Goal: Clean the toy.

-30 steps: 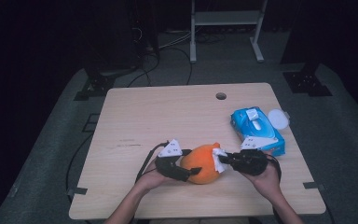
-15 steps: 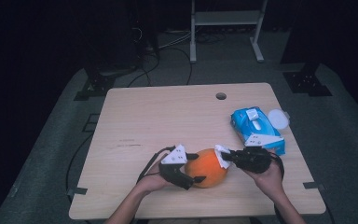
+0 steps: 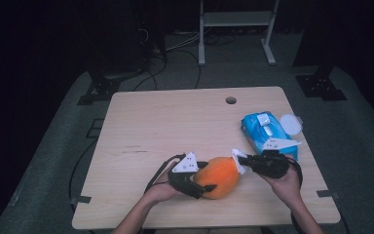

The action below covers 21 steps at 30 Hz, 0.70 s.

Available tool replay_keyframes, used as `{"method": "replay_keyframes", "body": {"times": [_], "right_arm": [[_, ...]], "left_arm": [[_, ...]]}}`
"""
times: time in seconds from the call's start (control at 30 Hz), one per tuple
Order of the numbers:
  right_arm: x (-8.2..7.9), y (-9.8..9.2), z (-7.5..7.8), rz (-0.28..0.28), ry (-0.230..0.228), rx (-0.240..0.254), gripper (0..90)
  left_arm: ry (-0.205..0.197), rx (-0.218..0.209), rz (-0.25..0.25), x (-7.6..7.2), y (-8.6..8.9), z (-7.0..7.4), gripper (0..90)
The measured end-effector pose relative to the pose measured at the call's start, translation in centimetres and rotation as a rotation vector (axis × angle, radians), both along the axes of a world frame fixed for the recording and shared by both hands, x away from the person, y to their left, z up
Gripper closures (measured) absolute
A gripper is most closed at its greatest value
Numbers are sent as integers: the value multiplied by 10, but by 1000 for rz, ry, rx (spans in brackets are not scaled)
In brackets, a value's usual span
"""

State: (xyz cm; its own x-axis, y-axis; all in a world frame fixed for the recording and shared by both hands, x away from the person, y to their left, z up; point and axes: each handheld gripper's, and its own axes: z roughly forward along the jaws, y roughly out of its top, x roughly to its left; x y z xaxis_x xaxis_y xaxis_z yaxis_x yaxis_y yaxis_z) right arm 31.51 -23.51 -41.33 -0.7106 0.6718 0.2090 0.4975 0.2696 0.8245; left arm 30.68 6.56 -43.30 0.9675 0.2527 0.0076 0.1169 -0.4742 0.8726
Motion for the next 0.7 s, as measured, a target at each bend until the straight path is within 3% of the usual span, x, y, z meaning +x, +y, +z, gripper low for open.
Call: {"method": "replay_keyframes", "body": {"times": [0.17,0.23,0.3,0.43,0.53,0.6,0.7], "right_arm": [[-10,16,18,86,-41,58,810],[-15,27,22,120,-65,12,809],[-15,31,19,125,-71,-28,810],[-5,14,9,70,-36,-30,811],[-5,6,7,42,-32,-49,811],[-9,11,12,55,-42,-39,813],[-17,27,21,139,-54,1,811]], "left_arm": [[-31,4,-20,-4,-6,0,210],[-54,20,-28,-7,-8,0,210],[-54,22,-26,-8,-8,1,209],[-35,-8,-16,-6,-8,-1,210],[-34,-8,-16,-6,-10,-2,208],[-29,-7,-9,-6,-11,-2,200],[-12,-22,7,-4,-9,-3,197]]}}
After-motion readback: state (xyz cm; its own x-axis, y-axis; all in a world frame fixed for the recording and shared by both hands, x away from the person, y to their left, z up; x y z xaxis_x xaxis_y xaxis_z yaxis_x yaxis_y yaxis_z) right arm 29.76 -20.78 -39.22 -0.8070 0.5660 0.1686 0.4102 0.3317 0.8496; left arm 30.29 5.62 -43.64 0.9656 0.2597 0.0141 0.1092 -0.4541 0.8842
